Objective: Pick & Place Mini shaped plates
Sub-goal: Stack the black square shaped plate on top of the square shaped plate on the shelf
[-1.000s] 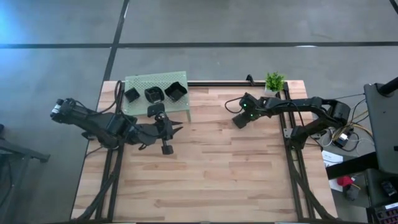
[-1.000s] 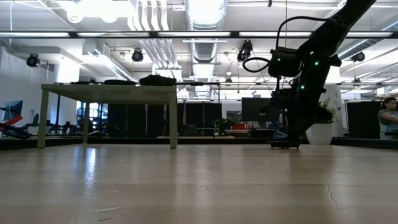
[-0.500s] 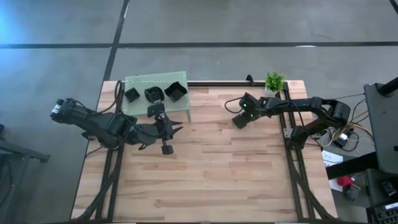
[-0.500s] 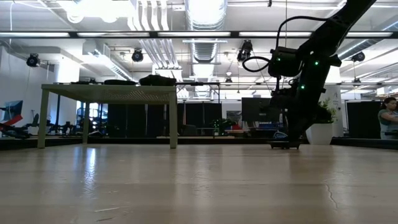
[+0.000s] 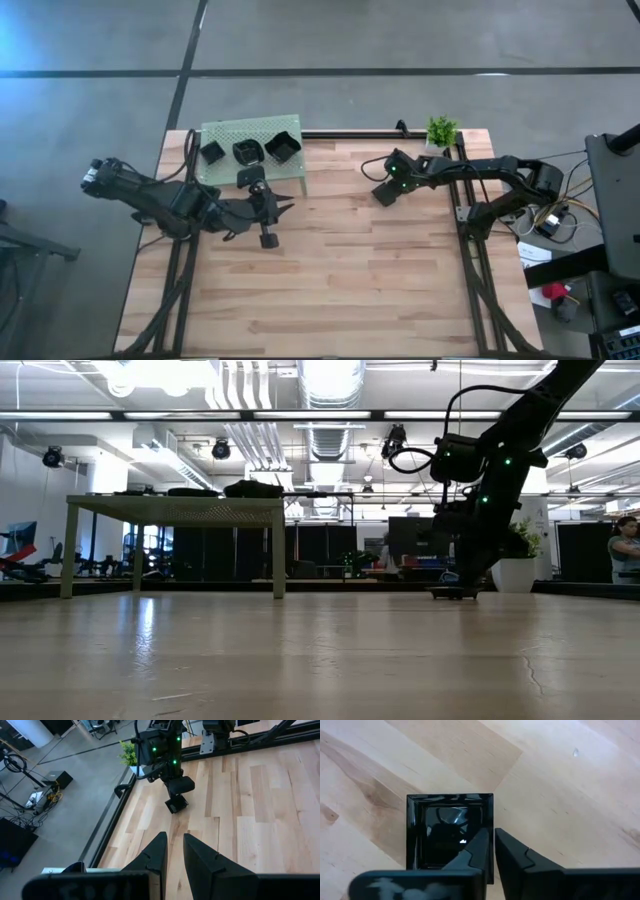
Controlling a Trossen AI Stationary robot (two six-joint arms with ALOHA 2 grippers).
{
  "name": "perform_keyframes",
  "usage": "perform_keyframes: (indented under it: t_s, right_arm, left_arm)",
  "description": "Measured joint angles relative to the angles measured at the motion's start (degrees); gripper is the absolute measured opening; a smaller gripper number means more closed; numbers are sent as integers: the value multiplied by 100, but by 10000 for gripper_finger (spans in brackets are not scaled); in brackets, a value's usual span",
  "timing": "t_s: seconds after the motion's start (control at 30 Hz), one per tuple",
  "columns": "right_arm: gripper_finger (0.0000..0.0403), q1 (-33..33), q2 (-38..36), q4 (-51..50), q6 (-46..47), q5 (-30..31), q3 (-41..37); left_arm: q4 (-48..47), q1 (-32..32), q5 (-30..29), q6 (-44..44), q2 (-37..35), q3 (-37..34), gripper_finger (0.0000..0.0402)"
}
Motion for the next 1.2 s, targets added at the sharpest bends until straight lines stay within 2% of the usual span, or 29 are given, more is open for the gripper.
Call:
perform_keyframes:
  t_s: [0.27,0.5,0.73,0.97,1.2]
  right_arm:
    - [85,0,0,27,11,0,0]
    - [109,0,0,63,17,-7,0]
    - [113,0,0,72,17,-52,0]
    - [104,0,0,82,-29,-306,0]
    - [96,0,0,90,-92,-306,-25]
  left_arm:
    - [0,0,0,0,0,2,58]
    - [0,0,0,0,0,2,58]
    - [-2,0,0,0,0,2,58]
    - [-2,0,0,0,0,2,58]
    - [-2,0,0,-13,0,2,58]
